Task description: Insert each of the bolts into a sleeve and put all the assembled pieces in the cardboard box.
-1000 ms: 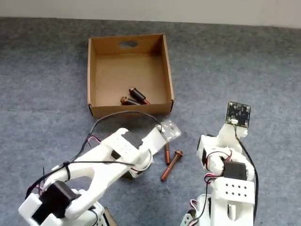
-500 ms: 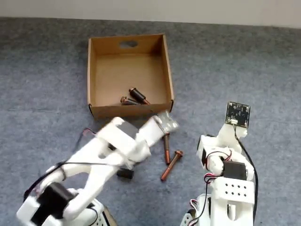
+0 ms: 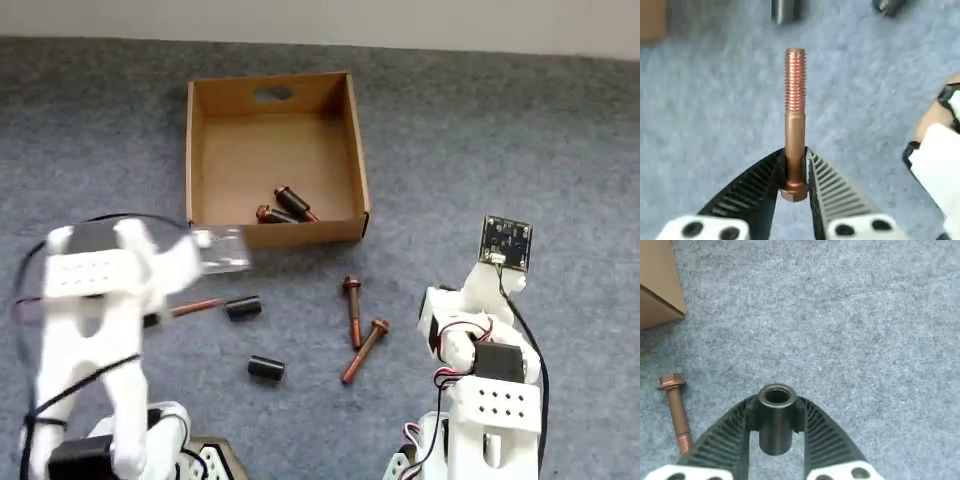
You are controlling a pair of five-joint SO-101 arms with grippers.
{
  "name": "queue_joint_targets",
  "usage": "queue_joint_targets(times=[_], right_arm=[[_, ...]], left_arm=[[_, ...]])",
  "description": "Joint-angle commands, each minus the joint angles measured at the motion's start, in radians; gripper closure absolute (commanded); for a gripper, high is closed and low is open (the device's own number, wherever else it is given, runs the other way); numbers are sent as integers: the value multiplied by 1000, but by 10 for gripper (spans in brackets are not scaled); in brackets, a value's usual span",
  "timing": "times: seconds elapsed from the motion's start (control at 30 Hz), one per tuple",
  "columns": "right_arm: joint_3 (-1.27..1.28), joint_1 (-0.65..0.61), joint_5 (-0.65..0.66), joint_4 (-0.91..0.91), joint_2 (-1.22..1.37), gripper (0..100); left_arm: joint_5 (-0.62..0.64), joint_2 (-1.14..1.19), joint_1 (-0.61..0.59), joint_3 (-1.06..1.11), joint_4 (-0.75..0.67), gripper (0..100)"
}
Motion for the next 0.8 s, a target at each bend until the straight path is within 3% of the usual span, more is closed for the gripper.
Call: queue_joint_targets(times=[0.0, 0.1, 0.23, 0.33, 0.5, 0.6, 0.77], right_arm=[[-5, 10, -9, -12, -16, 993], [-5, 10, -9, -12, -16, 993], [-5, 10, -9, -12, -16, 993], [-5, 10, -9, -12, -16, 993], [15, 8, -9, -16, -16, 993], [16, 7, -9, -16, -16, 993], [16, 5, -9, -18, -16, 993]], left_arm=[[-308, -28, -111, 31, -110, 992], [-325, -28, -122, 107, -252, 982], [-322, -28, -120, 173, -376, 866], [-321, -28, -125, 182, -416, 817], [-319, -39, -154, 160, -434, 833], [-262, -39, -193, 119, -399, 832], [-29, -38, -199, 116, -169, 832]])
